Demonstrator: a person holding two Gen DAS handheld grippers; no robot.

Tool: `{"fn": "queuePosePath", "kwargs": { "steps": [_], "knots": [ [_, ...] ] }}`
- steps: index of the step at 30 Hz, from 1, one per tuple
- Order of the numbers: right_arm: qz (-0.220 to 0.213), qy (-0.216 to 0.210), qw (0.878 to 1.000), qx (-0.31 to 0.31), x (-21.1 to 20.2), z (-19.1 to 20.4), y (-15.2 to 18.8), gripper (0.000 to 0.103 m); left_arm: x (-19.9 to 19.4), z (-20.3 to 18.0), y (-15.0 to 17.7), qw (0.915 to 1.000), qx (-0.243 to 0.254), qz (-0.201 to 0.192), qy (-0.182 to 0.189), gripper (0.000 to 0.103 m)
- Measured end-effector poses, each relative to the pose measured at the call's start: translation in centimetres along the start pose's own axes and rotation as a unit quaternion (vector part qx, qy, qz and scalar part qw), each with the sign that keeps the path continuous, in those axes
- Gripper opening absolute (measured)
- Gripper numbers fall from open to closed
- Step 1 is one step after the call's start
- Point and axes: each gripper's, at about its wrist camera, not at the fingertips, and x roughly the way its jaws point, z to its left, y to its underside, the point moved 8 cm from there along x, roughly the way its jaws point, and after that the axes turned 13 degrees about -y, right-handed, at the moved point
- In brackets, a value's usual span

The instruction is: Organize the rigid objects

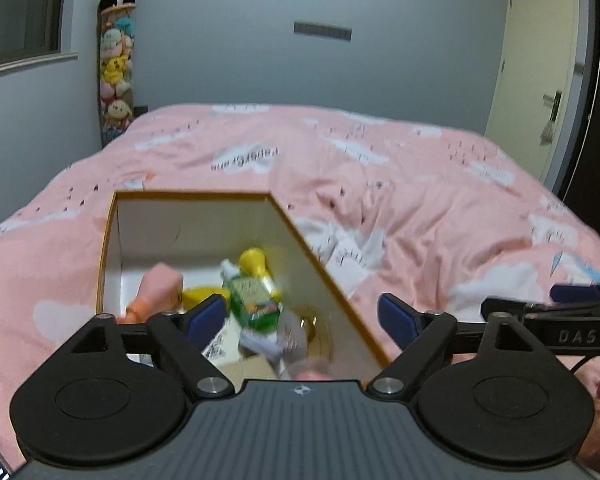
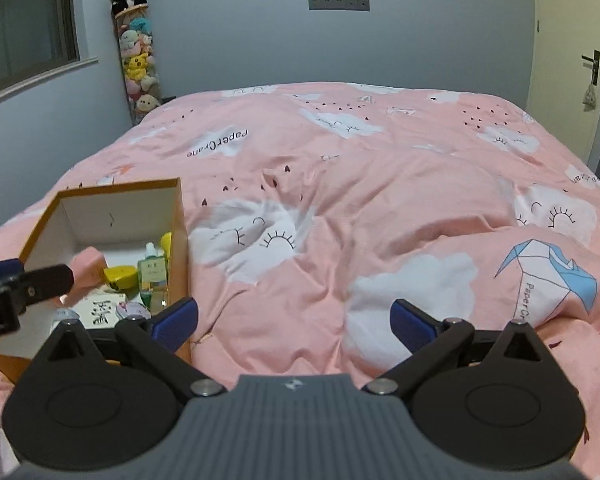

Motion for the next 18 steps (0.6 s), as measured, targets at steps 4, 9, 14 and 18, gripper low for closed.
{"fn": "queuePosePath", "kwargs": {
  "steps": [4, 9, 14, 18],
  "knots": [
    [0.002, -0.002, 1.000, -0.016, 0.3, 1.0, 1.1, 0.100, 0.4, -0.3, 1.3, 0.9999, 0.000, 0.013, -0.001, 0.103],
    [0.002, -0.001, 1.000, -0.025, 0.7, 1.3, 1.7, 0.100, 0.8, -0.7, 2.1, 0.9994, 0.009, 0.024, -0.022, 0.103],
    [0.003, 0.001, 1.000, -0.018, 0.9, 1.0, 2.1, 0.100, 0.9, -0.8, 2.5, 0.9983, 0.023, 0.028, -0.045, 0.103],
    [0.007, 0.002, 1.000, -0.012, 1.1, 0.9, 2.4, 0.100, 0.7, -0.7, 2.5, 0.9983, 0.025, 0.025, -0.047, 0.103]
  ]
}}
